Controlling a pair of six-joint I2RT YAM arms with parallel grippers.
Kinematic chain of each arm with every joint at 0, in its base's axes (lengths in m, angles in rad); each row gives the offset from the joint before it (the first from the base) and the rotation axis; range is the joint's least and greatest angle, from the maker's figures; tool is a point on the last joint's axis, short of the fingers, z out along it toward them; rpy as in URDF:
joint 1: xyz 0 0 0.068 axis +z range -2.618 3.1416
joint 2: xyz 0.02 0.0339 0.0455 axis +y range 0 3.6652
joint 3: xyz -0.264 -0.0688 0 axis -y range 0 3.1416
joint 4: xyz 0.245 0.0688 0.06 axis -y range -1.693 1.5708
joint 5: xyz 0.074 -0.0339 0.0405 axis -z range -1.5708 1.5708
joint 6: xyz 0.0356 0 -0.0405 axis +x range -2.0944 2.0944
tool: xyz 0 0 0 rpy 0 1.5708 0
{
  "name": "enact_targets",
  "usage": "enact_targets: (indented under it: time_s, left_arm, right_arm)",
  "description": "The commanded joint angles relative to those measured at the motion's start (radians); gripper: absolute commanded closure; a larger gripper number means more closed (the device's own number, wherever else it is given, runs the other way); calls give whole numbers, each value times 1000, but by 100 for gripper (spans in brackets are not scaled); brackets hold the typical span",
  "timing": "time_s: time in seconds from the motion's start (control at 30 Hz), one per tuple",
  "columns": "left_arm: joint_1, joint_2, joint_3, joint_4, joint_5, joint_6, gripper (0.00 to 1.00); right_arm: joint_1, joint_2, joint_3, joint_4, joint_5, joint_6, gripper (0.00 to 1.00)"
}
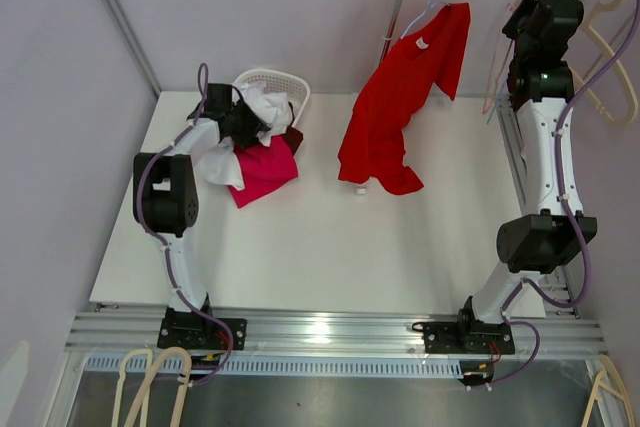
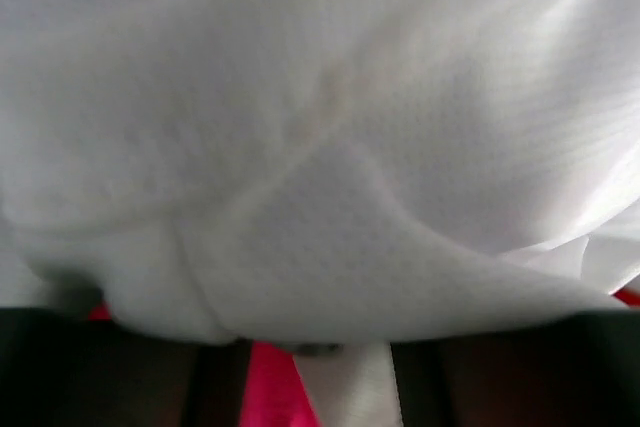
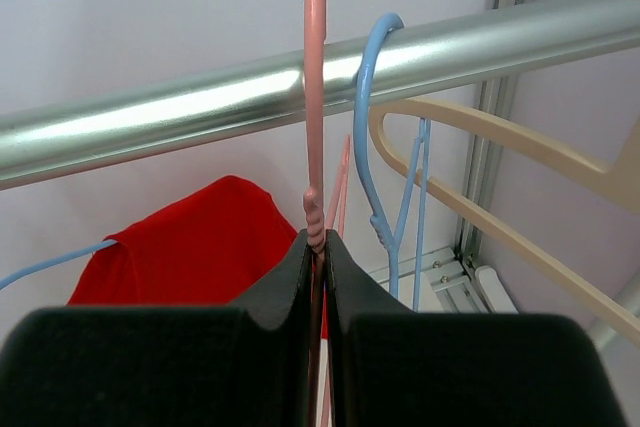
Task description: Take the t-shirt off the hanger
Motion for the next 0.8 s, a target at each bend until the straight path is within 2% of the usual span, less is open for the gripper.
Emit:
enact_targets:
  time_s: [0.0,0.07,0.13,0.17,0.37,0.5,0.77]
  left_arm:
    - [12,-29,32,-24,-58,24,43]
    - [14,-56,35,-28,-87,36,36]
    - [14,-75,47,-57,-125,42,22]
    - [14,-82,51,-62,-139,51,2]
    - [12,-166,42,-61,-207,65,0]
    - [6,-267,-34,-2,-227,74,1]
    - [4,-384,-33,-11,-280,125,0]
  right_arm:
    - [0,-35,40,36,-17,8,100]
    - [-2,-28,49,33,-17,7,100]
    - [-2,-20,49,34,-19,7,100]
    - [-2,-17,52,34,-20,8,100]
    - [-2,0,61,41,-28,8,100]
    - [-2,17,79,34,-33,10,100]
    - [-2,55,112,27,-46,19,100]
